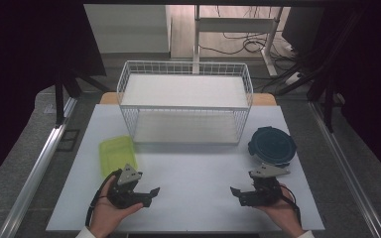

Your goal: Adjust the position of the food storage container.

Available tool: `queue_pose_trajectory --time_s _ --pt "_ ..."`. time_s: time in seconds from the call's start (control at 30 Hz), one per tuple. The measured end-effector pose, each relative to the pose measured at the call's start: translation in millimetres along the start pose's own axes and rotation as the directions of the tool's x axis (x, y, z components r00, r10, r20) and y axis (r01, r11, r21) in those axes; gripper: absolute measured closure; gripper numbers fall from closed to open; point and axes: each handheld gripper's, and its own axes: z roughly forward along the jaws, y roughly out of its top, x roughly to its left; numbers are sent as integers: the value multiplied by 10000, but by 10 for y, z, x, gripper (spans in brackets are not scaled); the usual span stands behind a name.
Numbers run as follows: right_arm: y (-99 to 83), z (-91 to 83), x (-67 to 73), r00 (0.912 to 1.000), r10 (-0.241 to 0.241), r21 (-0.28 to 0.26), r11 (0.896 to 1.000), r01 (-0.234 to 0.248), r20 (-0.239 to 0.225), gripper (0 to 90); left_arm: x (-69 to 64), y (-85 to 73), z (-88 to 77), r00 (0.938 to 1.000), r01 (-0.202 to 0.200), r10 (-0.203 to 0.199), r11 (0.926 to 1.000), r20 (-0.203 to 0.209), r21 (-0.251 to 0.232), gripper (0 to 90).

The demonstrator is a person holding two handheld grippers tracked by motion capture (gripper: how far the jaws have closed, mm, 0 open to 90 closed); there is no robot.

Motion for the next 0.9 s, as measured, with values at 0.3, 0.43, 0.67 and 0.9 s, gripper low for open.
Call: queue_pose_trajectory --time_s 0.3,0.43,0.67,0.9 --pt "-31 -32 13 9993 -165 173 9997 171 -334 124 -14 29 78 9998 -76 74 9999 166 108 205" --pt "-30 -20 18 9988 -51 345 9994 68 -495 124 10 11 101 9996 -69 65 9999 259 154 204" --pt "48 52 49 9982 6 585 9983 29 -604 136 78 -43 42 9990 -214 208 9997 385 144 216" --pt "72 57 53 9974 -10 720 9974 61 -717 182 120 -43 49 9992 -200 189 9993 340 328 214"
